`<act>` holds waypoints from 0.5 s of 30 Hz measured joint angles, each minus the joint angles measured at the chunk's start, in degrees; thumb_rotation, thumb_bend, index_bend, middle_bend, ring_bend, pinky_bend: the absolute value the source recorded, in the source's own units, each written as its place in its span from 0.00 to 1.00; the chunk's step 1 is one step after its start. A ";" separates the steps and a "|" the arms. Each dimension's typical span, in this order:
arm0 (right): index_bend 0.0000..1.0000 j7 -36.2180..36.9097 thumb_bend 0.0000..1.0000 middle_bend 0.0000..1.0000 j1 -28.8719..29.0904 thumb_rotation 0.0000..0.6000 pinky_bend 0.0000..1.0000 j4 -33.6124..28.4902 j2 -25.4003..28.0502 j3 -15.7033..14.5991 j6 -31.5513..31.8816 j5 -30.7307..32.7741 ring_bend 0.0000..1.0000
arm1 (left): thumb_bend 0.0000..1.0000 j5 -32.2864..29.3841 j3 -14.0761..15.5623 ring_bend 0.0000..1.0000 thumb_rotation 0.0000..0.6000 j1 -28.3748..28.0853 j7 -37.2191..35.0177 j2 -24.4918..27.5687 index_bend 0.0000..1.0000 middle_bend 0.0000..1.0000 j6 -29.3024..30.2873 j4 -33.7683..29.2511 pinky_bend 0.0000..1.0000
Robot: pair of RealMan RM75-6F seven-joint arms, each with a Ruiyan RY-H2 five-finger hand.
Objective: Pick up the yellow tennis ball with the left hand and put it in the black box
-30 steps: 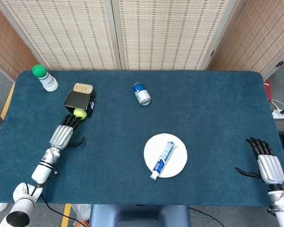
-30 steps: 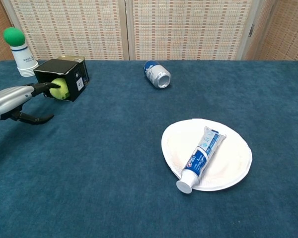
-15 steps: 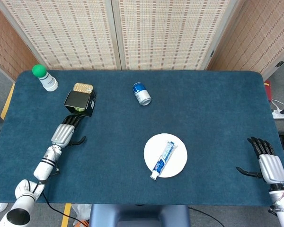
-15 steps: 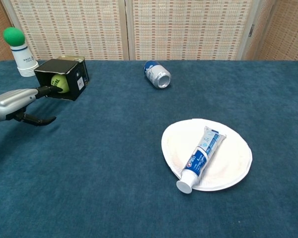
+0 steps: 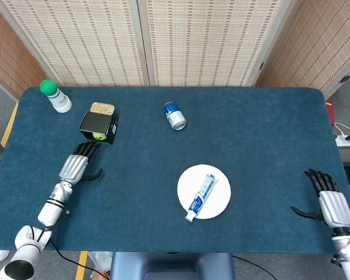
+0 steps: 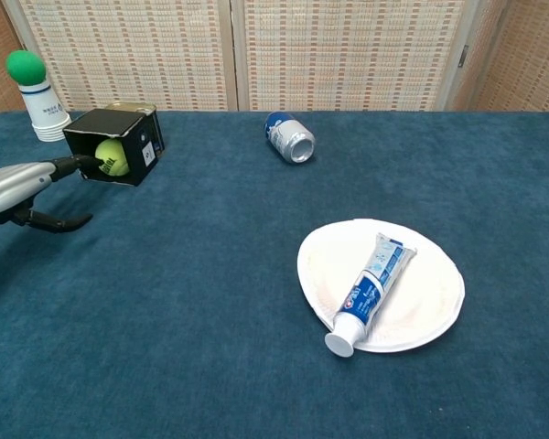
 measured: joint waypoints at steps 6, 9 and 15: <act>0.10 1.63 0.00 0.05 -0.26 1.00 0.00 0.89 0.09 -0.39 0.91 -0.75 0.00 | 0.33 -0.52 0.16 0.00 0.36 9.42 0.66 2.72 0.08 0.00 8.39 -1.31 0.03; 0.10 2.52 0.00 0.05 -0.60 1.00 0.00 1.36 0.08 -0.71 2.19 -1.48 0.00 | 0.33 -0.87 0.40 0.00 0.36 15.94 2.17 4.47 0.08 0.00 12.81 -2.65 0.08; 0.10 3.18 0.00 0.05 -0.83 1.00 0.00 1.82 -0.05 -1.42 3.42 -2.93 0.00 | 0.33 -1.04 1.55 0.00 0.36 27.42 2.94 7.11 0.10 0.03 20.79 -6.29 0.05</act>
